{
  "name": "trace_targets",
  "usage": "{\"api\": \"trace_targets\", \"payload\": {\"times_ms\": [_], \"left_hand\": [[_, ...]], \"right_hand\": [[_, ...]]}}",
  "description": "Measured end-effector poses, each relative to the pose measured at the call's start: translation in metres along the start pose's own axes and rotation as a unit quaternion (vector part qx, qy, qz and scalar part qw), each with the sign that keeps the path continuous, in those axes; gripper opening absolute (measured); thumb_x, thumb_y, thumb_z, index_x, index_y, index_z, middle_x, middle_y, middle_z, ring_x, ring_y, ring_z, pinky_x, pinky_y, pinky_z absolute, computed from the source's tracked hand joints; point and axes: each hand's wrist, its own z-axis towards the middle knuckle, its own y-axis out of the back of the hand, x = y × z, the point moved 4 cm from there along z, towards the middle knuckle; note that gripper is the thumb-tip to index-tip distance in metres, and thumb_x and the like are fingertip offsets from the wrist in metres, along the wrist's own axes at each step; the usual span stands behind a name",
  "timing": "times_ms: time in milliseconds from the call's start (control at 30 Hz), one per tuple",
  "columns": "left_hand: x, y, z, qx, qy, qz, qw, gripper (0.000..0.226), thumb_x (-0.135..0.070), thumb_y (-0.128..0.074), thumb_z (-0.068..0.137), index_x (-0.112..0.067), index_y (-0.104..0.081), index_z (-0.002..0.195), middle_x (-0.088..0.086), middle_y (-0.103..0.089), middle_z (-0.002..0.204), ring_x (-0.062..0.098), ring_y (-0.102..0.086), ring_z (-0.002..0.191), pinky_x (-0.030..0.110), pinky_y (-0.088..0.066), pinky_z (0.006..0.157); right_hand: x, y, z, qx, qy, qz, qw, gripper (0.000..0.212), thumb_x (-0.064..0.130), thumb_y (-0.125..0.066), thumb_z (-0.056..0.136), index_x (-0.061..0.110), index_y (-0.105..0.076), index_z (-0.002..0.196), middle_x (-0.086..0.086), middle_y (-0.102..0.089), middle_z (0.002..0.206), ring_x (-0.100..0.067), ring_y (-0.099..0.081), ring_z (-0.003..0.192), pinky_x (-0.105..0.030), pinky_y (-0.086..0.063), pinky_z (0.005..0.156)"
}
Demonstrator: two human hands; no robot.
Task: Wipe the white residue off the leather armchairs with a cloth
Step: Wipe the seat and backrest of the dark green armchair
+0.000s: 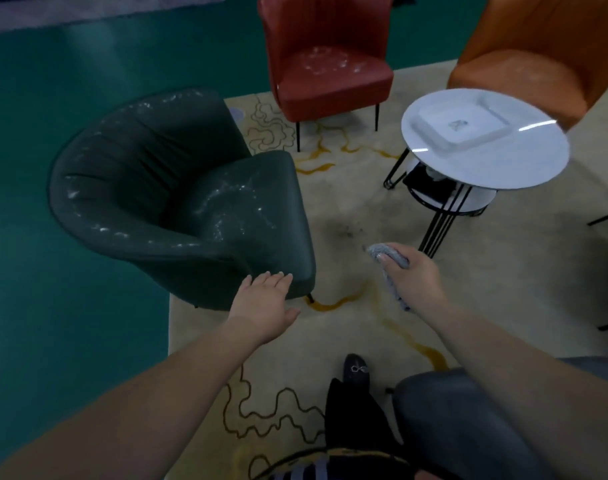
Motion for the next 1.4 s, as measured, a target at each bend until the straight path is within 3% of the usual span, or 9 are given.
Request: {"api": "trace_targets", "payload": {"times_ms": [267,467,633,800,933,1033,1133,1233,1400], "left_hand": [[0.023,0.042,0.131,0.013,0.057,0.018,0.998,0.075,-0.064,-0.03,0.093,-0.023,-0.015,0.153,-0.003,-0.023,0.159,0.019,-0.021,0.145,0.043,-0.015,0.118],[0.05,0.061,0.183,0.003,0.115,-0.02,0.993,0.075,-0.064,-0.028,0.093,-0.023,-0.011,0.154,-0.003,-0.018,0.16,0.019,-0.015,0.147,0.044,-0.011,0.119],[0.101,0.067,0.229,0.019,0.167,-0.029,0.985,0.078,-0.065,-0.027,0.093,-0.022,-0.006,0.154,-0.001,-0.008,0.162,0.021,-0.005,0.148,0.046,-0.003,0.119],[0.15,0.081,0.288,0.011,0.206,-0.033,0.978,0.08,-0.067,-0.025,0.091,-0.022,-0.003,0.154,0.0,0.0,0.162,0.023,0.003,0.148,0.05,0.002,0.118],[0.177,0.089,0.316,-0.001,0.236,-0.058,0.97,0.081,-0.068,-0.026,0.091,-0.023,-0.003,0.154,0.0,0.001,0.162,0.022,0.003,0.148,0.05,0.003,0.117],[0.194,0.083,0.316,0.0,0.283,-0.083,0.956,0.08,-0.068,-0.027,0.091,-0.024,-0.003,0.154,-0.002,-0.001,0.162,0.021,0.002,0.149,0.049,0.002,0.118],[0.217,0.074,0.31,0.008,0.341,-0.109,0.934,0.079,-0.066,-0.03,0.092,-0.024,-0.005,0.154,-0.003,-0.006,0.162,0.021,-0.001,0.149,0.049,-0.001,0.119],[0.235,0.065,0.307,0.028,0.404,-0.131,0.905,0.079,-0.065,-0.031,0.092,-0.024,-0.006,0.154,-0.003,-0.009,0.162,0.022,-0.004,0.149,0.049,-0.002,0.119],[0.235,0.051,0.317,0.065,0.505,-0.188,0.84,0.078,-0.066,-0.029,0.092,-0.023,-0.008,0.154,-0.001,-0.012,0.161,0.023,-0.008,0.148,0.049,-0.005,0.119]], "right_hand": [[0.015,0.018,0.159,0.044,0.018,-0.034,0.998,0.022,0.044,-0.055,0.092,0.041,-0.065,0.112,0.016,-0.06,0.07,-0.002,-0.052,0.057,-0.028,-0.045,0.06],[0.053,-0.001,0.252,0.084,0.065,-0.073,0.992,0.012,0.051,-0.053,0.092,0.062,-0.057,0.089,0.02,-0.062,0.063,0.005,-0.058,0.053,-0.015,-0.044,0.043],[0.088,-0.044,0.328,0.121,0.094,-0.104,0.983,0.016,0.045,-0.055,0.092,0.042,-0.066,0.102,0.028,-0.058,0.072,0.004,-0.057,0.07,-0.011,-0.039,0.057],[0.114,-0.078,0.4,0.156,0.114,-0.107,0.975,0.03,0.042,-0.057,0.092,0.03,-0.066,0.117,0.012,-0.068,0.11,-0.008,-0.061,0.102,-0.028,-0.049,0.089],[0.133,-0.106,0.444,0.176,0.125,-0.106,0.971,0.023,0.044,-0.057,0.091,0.037,-0.067,0.109,0.02,-0.069,0.091,-0.005,-0.064,0.086,-0.025,-0.049,0.075],[0.149,-0.134,0.468,0.211,0.144,-0.091,0.963,0.014,0.039,-0.057,0.091,0.041,-0.068,0.1,0.027,-0.065,0.074,0.003,-0.062,0.074,-0.015,-0.043,0.064],[0.169,-0.172,0.493,0.263,0.171,-0.102,0.944,0.019,0.038,-0.057,0.091,0.035,-0.069,0.105,0.021,-0.068,0.097,0.002,-0.061,0.091,-0.013,-0.045,0.075],[0.189,-0.213,0.524,0.309,0.202,-0.106,0.923,0.019,0.037,-0.057,0.091,0.033,-0.07,0.105,0.018,-0.069,0.101,0.001,-0.061,0.092,-0.01,-0.044,0.076],[0.214,-0.267,0.573,0.384,0.241,-0.139,0.88,0.023,0.041,-0.057,0.09,0.033,-0.069,0.109,0.015,-0.069,0.104,-0.007,-0.062,0.096,-0.029,-0.051,0.085]]}}
